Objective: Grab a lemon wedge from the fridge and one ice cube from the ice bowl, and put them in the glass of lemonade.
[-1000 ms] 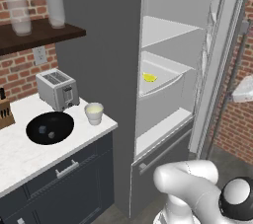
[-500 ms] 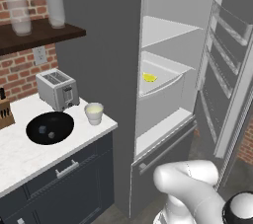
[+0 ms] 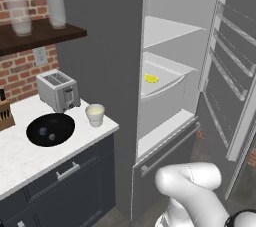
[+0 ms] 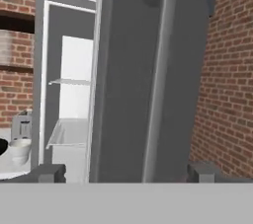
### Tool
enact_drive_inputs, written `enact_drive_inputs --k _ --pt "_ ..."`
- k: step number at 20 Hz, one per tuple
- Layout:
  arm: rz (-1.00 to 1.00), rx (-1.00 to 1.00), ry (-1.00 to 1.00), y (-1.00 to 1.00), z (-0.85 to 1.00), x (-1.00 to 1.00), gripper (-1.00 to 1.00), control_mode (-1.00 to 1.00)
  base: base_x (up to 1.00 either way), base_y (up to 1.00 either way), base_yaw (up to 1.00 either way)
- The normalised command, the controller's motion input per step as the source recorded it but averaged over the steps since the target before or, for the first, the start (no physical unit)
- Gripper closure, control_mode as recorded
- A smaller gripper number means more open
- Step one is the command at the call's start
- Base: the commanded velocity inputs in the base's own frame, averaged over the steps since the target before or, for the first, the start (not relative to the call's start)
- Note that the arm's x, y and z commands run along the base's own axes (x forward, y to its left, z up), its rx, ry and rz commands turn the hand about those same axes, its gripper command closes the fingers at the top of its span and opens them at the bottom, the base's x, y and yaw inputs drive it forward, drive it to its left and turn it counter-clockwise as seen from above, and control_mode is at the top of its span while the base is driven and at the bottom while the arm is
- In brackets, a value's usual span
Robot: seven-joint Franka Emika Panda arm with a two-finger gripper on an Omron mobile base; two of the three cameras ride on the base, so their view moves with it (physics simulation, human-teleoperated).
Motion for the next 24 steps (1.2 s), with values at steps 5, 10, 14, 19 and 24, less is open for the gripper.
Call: enact_drive_inputs --k 5,10,14,19,24 --pt "-0.29 -0.05 -0.12 0.72 0.58 -0.95 -1.00 -1.00 0.00 0.00 0.00" --pt "-0.30 -0.16 -0.07 1.00 0.32 -0.28 -1.00 -1.00 0.00 0.00 0.00" --pt "-0.32 -0.19 -0.02 1.00 0.09 0.04 -1.00 -1.00 0.00 0.00 0.00" --pt "-0.31 -0.22 0.00 1.00 0.05 0.37 -1.00 -1.00 0.00 0.00 0.00" --pt "-0.31 -0.25 0.09 1.00 0.11 0.49 -1.00 -1.00 0.00 0.00 0.00"
